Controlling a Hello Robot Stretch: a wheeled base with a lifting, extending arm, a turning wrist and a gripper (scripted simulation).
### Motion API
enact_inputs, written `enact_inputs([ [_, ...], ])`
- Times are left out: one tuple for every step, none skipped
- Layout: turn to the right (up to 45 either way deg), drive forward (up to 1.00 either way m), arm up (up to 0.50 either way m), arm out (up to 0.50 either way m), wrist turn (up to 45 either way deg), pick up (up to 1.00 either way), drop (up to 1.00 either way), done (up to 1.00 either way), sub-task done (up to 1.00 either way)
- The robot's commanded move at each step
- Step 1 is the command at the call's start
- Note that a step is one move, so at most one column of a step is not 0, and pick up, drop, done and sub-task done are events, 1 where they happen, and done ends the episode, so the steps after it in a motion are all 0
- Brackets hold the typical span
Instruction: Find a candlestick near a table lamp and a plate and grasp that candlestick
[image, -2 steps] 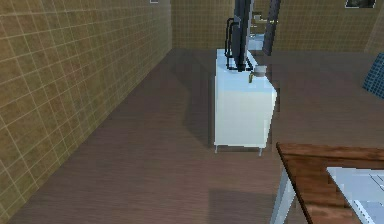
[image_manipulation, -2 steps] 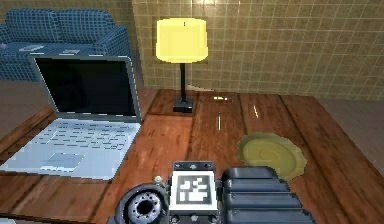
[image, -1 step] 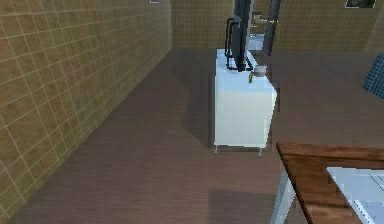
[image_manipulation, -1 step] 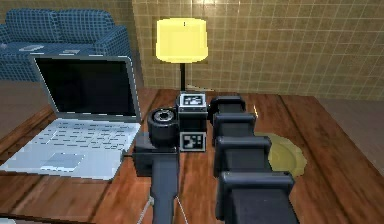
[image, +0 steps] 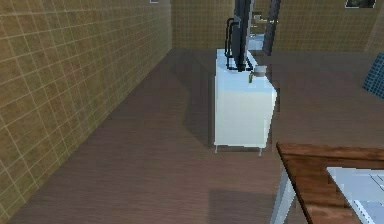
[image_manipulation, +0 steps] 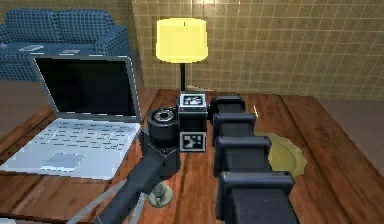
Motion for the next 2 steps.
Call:
enact_inputs([
  [0.0,0.00,0.00,0.00,45.0,0.00,0.00,0.00,0.00],
  [0.0,0.00,0.00,0.00,45.0,0.00,0.00,0.00,0.00],
])
